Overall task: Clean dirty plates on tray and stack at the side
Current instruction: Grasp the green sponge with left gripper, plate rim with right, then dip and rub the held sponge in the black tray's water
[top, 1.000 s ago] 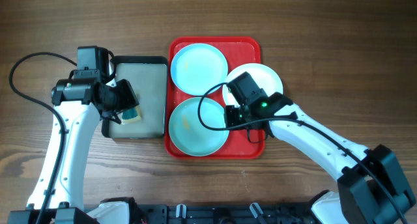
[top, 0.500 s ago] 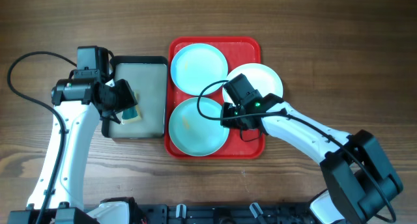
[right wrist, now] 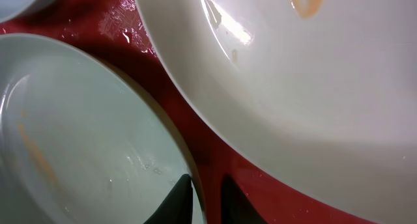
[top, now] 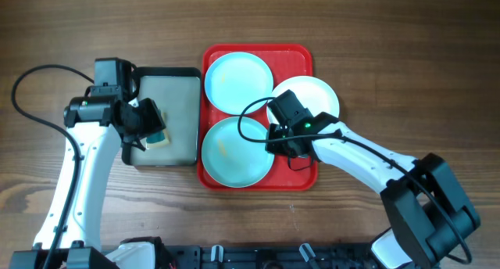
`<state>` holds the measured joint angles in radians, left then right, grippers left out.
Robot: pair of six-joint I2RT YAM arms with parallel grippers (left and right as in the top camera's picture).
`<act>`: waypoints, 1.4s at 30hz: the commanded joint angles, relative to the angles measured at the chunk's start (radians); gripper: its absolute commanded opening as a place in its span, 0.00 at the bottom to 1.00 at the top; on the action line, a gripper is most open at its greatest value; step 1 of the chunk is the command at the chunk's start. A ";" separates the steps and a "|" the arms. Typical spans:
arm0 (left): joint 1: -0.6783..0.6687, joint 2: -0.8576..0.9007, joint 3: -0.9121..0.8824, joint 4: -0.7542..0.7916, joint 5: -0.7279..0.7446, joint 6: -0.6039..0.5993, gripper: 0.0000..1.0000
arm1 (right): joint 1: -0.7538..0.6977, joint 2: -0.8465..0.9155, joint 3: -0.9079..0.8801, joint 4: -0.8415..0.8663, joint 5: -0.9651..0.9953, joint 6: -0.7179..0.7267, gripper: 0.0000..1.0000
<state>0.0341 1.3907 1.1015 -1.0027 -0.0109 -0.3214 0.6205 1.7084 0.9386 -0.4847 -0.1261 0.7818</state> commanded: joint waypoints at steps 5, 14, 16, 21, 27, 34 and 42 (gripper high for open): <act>-0.003 0.006 -0.116 0.098 -0.073 -0.058 0.61 | 0.003 0.021 -0.005 -0.006 0.058 -0.044 0.04; -0.003 0.125 -0.196 0.335 -0.073 0.111 0.69 | 0.004 0.021 -0.005 0.017 0.046 -0.042 0.04; -0.003 0.190 -0.196 0.377 -0.074 0.183 0.66 | 0.004 0.021 -0.005 0.017 0.043 -0.047 0.04; -0.003 0.280 -0.196 0.417 -0.069 0.195 0.43 | 0.004 0.021 -0.005 0.024 0.039 -0.049 0.04; -0.004 0.304 -0.196 0.462 0.040 0.195 0.15 | 0.004 0.021 -0.005 0.033 0.038 -0.048 0.04; -0.004 0.286 -0.196 0.516 0.169 0.349 0.31 | 0.004 0.021 -0.005 0.034 0.035 -0.048 0.05; -0.004 0.304 -0.206 0.571 0.144 0.340 0.31 | 0.004 0.021 -0.005 0.035 0.032 -0.049 0.06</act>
<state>0.0341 1.6794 0.9081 -0.4366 0.1219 0.0063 0.6212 1.7142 0.9386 -0.4545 -0.0959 0.7395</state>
